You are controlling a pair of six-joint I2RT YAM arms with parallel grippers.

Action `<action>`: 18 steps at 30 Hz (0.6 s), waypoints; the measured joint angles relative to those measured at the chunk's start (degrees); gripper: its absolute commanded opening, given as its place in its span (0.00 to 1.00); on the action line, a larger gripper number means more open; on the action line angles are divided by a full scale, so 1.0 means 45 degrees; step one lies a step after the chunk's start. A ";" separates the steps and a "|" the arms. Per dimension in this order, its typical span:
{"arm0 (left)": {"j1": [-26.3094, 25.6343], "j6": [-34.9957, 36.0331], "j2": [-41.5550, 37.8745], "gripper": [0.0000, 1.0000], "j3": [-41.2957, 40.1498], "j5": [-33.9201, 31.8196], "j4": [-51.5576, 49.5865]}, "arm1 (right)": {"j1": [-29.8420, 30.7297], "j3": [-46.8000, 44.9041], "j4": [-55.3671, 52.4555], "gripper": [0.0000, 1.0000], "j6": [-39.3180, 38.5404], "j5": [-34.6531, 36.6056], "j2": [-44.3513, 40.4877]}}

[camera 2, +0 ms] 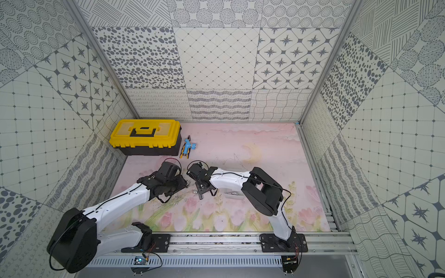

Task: Put the socket on the desktop into the storage box
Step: Pick up the socket head at the center of the board.

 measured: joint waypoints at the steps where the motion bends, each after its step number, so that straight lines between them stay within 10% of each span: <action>1: 0.0039 0.0000 0.0083 0.54 0.0029 0.0005 0.0092 | 0.0000 -0.0287 0.0029 0.00 0.0068 -0.0024 -0.0427; 18: -0.0568 -0.0374 -0.2769 0.50 0.1389 0.2637 -0.0015 | -0.1438 -0.6484 0.4265 0.00 0.0447 -0.4537 -0.8884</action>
